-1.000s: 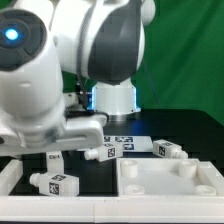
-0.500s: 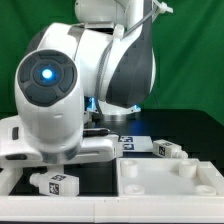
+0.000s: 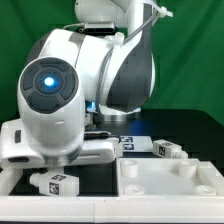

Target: Assemble one leg

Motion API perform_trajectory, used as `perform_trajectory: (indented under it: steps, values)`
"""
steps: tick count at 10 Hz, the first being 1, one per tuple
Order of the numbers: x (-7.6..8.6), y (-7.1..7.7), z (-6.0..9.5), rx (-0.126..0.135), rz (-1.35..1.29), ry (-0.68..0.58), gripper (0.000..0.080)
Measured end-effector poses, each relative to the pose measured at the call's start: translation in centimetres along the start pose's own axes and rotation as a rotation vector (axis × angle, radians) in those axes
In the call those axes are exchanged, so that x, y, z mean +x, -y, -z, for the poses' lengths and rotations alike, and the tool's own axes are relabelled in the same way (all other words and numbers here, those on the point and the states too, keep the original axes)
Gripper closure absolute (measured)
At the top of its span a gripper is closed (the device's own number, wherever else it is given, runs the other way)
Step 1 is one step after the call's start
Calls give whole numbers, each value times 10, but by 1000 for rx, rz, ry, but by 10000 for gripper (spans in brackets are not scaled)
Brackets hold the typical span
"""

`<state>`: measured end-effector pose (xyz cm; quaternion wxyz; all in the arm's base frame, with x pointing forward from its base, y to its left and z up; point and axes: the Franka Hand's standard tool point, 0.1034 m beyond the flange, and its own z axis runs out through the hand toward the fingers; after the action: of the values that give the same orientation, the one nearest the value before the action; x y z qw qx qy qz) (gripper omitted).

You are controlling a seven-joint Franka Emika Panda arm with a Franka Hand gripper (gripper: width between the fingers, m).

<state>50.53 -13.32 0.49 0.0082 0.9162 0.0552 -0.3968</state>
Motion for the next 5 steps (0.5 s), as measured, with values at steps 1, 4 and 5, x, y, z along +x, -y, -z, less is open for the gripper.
perform_trajectory:
  steps: [1,4,5]
  values:
    - [0,0,0,0,0,0,348]
    - [0,0,0,0,4,0,492]
    - [0,0,0,0,7,0,492]
